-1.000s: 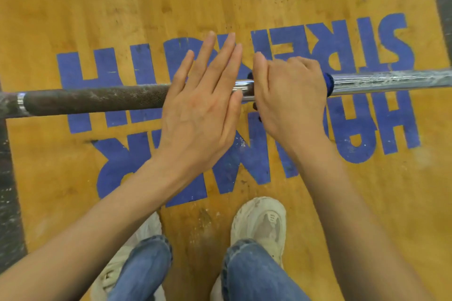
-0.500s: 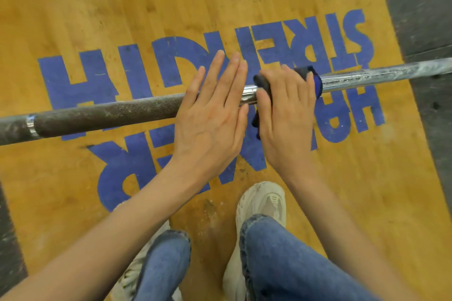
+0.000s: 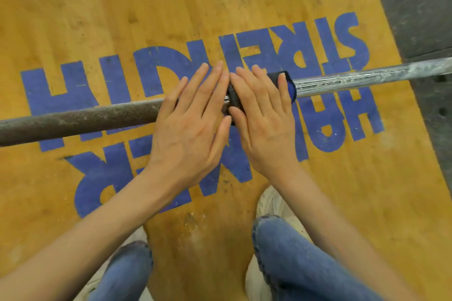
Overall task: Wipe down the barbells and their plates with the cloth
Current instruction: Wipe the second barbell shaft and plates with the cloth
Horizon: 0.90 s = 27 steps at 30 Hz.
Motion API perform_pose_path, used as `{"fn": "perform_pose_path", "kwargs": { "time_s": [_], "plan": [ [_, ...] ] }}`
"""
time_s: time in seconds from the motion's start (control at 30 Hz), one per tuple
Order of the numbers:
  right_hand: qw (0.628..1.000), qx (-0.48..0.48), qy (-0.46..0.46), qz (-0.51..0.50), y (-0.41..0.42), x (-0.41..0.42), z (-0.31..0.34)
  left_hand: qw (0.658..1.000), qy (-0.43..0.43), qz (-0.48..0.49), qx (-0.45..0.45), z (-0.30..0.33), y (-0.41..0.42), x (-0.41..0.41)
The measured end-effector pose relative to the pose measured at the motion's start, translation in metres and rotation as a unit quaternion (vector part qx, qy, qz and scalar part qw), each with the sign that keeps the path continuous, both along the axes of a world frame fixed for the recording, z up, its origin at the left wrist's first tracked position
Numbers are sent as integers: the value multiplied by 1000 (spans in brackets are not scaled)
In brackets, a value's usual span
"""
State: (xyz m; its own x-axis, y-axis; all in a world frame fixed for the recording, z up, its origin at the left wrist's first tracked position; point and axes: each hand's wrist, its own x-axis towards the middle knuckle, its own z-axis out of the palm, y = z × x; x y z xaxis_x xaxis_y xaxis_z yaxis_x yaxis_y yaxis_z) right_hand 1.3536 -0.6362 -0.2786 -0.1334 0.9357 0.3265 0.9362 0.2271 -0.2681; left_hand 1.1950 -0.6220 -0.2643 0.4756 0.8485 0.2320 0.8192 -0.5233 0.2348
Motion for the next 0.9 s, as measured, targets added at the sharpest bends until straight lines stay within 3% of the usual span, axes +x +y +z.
{"fn": "perform_pose_path", "kwargs": {
  "time_s": [0.13, 0.23, 0.4, 0.47, 0.57, 0.63, 0.73, 0.8, 0.9],
  "plan": [
    [995, 49, 32, -74, 2, 39, -8, 1000, 22, 17, -1, 0, 2, 2],
    [986, 41, 87, -135, 3, 9, -11, 998, 41, 41, 5, -1, 3, 8],
    [998, 55, 20, 10, 2, 33, -14, 997, 71, 39, 1, 1, 5, 6],
    [998, 47, 21, -28, 1, 62, -17, 996, 74, 44, -16, 2, 5, 7],
    [989, 34, 96, -111, 1, 46, -13, 994, 82, 58, -33, 6, 4, 9],
    [990, 21, 107, -94, 1, 18, -9, 994, 75, 66, -51, 9, 1, 13],
    [998, 34, 51, 12, 1, 27, -11, 993, 62, 82, -53, 9, -3, 21],
    [999, 43, 29, -11, -1, 57, -15, 994, 57, 81, -49, 5, -3, 23],
    [989, 37, 98, -100, -1, 60, -13, 994, 56, 93, -32, 0, 0, 24]
  ]
}}
